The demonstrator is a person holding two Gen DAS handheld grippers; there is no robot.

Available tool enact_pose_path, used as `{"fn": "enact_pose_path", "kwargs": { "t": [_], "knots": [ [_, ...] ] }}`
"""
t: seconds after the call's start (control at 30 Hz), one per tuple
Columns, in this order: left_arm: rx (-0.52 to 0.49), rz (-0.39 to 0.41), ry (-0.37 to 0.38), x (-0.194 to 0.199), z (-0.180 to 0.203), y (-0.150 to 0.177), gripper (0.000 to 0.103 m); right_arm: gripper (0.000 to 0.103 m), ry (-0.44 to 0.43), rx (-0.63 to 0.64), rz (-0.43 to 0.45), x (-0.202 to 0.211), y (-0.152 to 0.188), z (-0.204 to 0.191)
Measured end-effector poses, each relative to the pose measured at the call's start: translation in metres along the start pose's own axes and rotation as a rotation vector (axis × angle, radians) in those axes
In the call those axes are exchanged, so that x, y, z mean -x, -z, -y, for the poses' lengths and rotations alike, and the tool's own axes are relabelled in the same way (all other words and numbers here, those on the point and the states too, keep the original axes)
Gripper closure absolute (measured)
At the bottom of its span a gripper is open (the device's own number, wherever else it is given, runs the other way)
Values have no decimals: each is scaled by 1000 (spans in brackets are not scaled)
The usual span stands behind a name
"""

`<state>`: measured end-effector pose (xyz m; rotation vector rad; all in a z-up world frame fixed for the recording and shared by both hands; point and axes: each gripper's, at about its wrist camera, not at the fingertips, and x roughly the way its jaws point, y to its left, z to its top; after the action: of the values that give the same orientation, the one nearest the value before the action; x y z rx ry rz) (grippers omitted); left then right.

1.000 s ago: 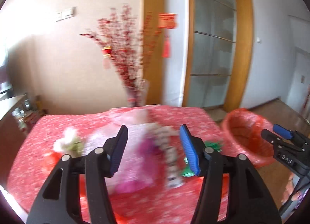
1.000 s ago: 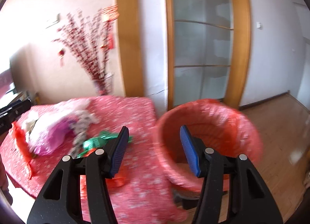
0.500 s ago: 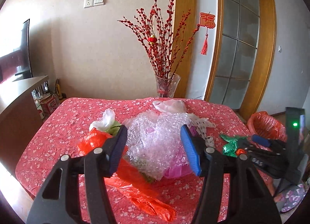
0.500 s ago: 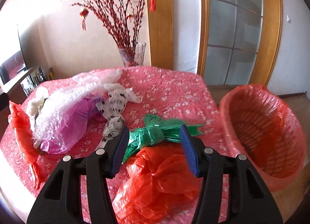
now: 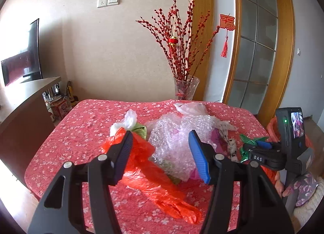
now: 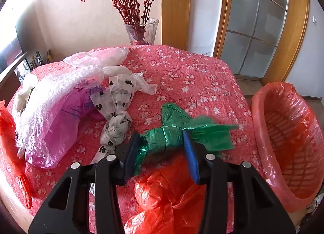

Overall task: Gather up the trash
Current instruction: 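Grasp the green wrapped bag with the right tool while the left tool grasps a red bag, then carry the green bag and red bag over the basket with both tools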

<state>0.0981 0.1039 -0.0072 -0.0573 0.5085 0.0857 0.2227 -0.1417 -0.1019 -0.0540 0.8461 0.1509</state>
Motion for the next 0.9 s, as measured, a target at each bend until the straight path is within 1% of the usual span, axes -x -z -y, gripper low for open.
{"fn": "enact_pose_path", "kwargs": {
  "t": [0.17,0.2,0.23,0.27,0.37,0.43,0.53,0.63,0.83,0.9],
  "knots": [
    [1,-4,-15,-3,-3,-1,46,58,-3,-3,-9,-4,-1,0],
    [0,-2,-16,-4,-2,-2,46,59,-9,-6,-10,-4,-1,0],
    [-1,-1,-15,-6,-1,-4,46,67,-28,-3,-5,-4,1,0],
    [0,-1,-12,-7,-1,-5,46,72,-43,2,1,-5,1,-1],
    [1,-4,-5,-12,4,-8,46,78,-46,29,29,-4,1,-3],
    [2,-9,-5,-13,5,-8,46,80,-48,25,46,-2,0,-3],
    [5,-9,-13,-10,1,-6,46,80,-67,-2,97,7,-4,3],
    [3,-17,-37,-7,-6,-2,46,80,-69,-31,150,20,-8,10],
    [5,-49,-94,-1,-22,15,46,80,-49,-57,247,40,-12,16],
    [15,-67,-98,-2,-26,20,46,80,-45,-60,268,45,-14,16]
  ]
}}
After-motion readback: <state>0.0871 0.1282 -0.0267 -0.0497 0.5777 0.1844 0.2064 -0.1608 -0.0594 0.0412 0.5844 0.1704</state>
